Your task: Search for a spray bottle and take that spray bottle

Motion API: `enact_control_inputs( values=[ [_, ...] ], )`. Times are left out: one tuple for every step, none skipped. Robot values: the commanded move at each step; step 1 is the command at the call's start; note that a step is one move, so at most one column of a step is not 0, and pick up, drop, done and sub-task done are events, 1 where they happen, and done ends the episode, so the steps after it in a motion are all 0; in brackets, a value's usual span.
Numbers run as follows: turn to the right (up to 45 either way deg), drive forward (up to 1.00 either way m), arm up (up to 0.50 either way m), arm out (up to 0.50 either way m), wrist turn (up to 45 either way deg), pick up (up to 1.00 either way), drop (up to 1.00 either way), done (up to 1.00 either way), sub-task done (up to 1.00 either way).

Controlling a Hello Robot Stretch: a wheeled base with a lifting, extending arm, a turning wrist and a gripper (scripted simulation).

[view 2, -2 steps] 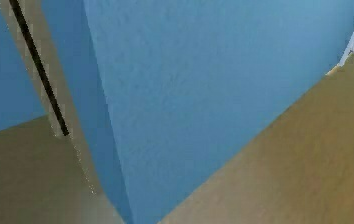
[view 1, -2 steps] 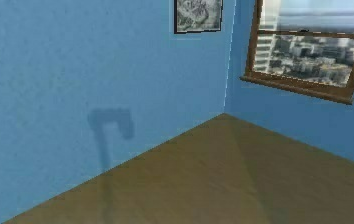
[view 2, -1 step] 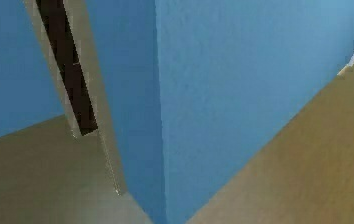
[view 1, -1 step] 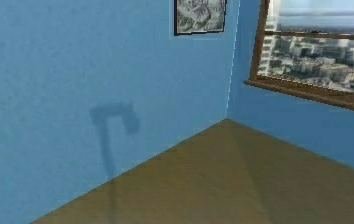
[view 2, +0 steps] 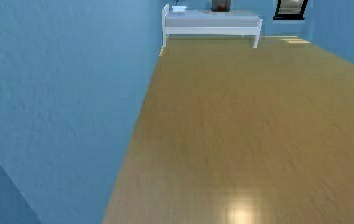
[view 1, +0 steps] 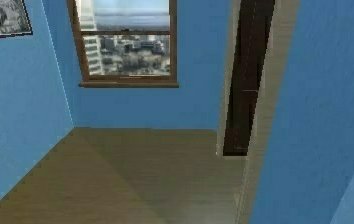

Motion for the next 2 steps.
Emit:
enact_control_inputs(
  values=[
    [3.0, 0.0, 0.0, 0.0, 0.0, 0.0, 0.0, 0.0, 0.0],
    [-27.0, 0.0, 0.0, 0.0, 0.0, 0.0, 0.0, 0.0, 0.0]
  ],
)
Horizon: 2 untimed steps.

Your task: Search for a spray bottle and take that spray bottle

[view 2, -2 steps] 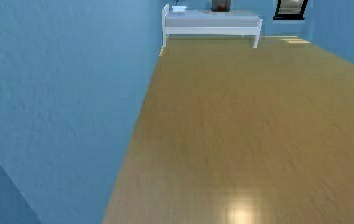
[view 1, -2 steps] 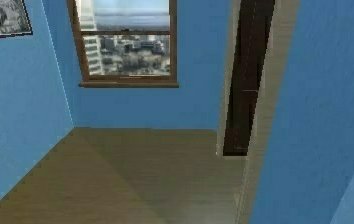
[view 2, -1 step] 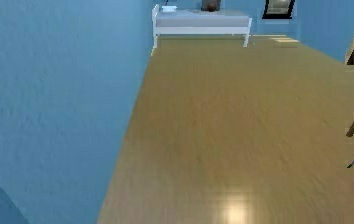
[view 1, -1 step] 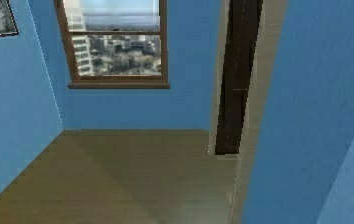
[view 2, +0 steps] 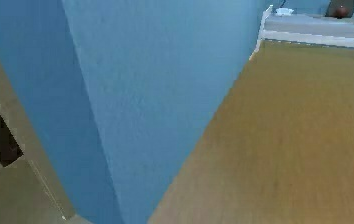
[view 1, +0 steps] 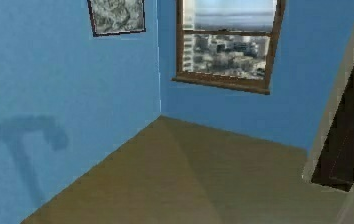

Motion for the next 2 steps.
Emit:
enact_control_inputs(
  values=[
    [0.0, 0.3, 0.0, 0.0, 0.0, 0.0, 0.0, 0.0, 0.0],
    [30.0, 0.0, 0.0, 0.0, 0.0, 0.0, 0.0, 0.0, 0.0]
  ],
)
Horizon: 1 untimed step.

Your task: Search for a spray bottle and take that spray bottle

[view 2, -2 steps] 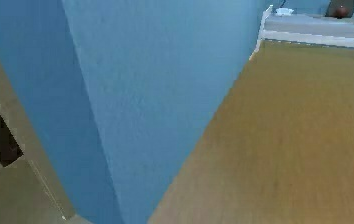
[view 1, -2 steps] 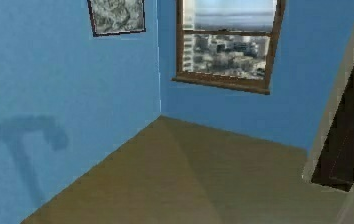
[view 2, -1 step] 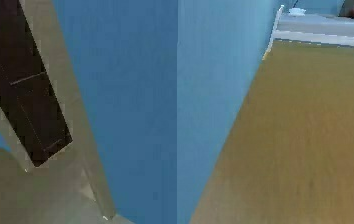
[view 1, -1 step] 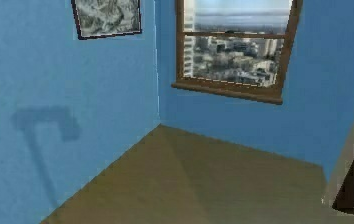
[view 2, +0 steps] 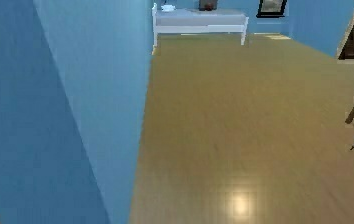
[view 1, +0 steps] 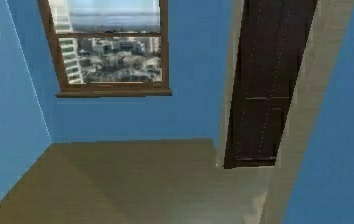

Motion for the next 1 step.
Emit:
enact_control_inputs(
  values=[
    [0.0, 0.95, 0.0, 0.0, 0.0, 0.0, 0.0, 0.0, 0.0]
  ],
)
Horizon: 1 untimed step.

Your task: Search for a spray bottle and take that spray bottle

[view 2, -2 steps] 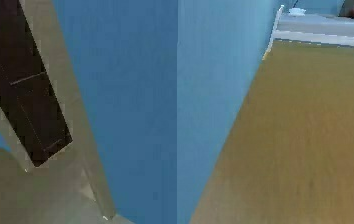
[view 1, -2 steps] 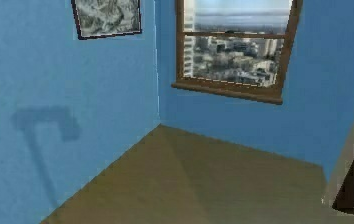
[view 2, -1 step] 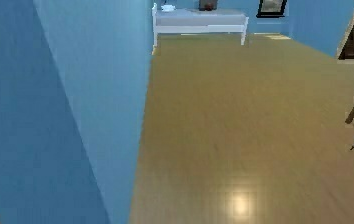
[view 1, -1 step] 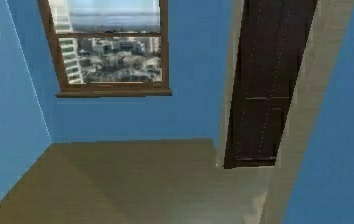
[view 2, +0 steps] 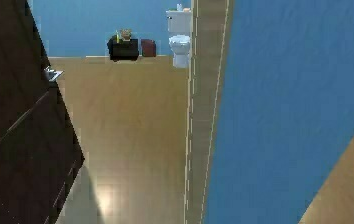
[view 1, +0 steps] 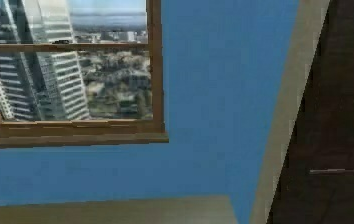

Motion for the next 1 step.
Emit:
enact_control_inputs(
  values=[
    [30.0, 0.0, 0.0, 0.0, 0.0, 0.0, 0.0, 0.0, 0.0]
  ],
)
